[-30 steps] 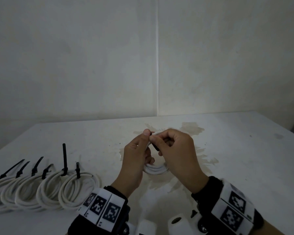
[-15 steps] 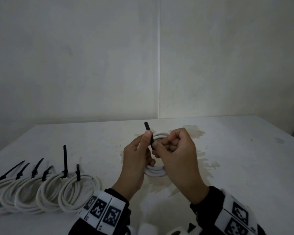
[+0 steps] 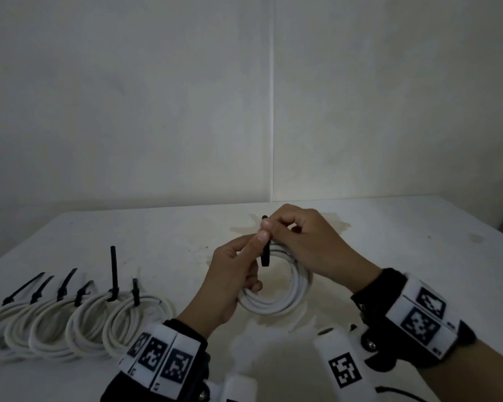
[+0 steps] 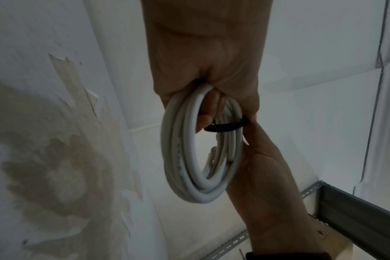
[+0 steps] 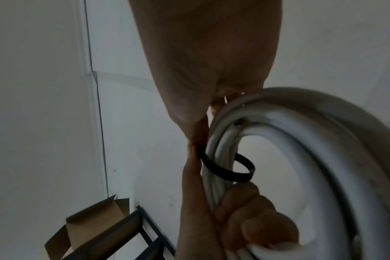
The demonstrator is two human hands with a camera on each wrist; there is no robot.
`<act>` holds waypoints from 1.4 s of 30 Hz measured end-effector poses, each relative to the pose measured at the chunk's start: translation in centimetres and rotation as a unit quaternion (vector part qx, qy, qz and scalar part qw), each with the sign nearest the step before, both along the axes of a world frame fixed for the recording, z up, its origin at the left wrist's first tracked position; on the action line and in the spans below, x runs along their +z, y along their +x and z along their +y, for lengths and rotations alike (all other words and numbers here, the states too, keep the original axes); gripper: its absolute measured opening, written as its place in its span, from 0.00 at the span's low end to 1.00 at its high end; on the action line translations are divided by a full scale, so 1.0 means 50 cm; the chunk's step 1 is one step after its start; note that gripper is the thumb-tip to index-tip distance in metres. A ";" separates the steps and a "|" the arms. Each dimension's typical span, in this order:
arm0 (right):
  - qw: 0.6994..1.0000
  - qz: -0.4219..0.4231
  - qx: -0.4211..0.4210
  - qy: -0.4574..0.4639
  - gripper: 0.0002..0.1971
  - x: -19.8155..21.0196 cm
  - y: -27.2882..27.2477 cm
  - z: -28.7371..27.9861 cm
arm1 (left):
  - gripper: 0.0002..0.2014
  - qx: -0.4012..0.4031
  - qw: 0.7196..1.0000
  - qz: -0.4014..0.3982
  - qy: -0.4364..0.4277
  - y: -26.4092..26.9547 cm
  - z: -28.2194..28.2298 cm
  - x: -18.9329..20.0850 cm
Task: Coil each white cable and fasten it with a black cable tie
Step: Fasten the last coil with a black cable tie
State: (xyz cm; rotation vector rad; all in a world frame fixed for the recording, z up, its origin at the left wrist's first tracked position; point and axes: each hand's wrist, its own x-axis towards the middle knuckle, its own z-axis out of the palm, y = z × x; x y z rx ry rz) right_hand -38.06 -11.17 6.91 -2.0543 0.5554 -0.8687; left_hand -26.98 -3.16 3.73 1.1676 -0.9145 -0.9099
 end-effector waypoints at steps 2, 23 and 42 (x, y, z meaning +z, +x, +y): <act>1.000 -0.008 -0.002 -0.008 0.12 0.002 0.002 0.001 | 0.14 0.003 1.000 0.001 0.004 0.000 0.000 0.006; 0.986 -0.116 -0.112 -0.036 0.16 0.068 0.058 0.008 | 0.08 0.043 0.998 -0.055 0.000 0.006 0.015 0.034; 0.998 -0.034 -0.024 -0.054 0.14 0.016 0.060 0.013 | 0.13 0.022 0.999 -0.036 0.005 0.047 0.031 0.025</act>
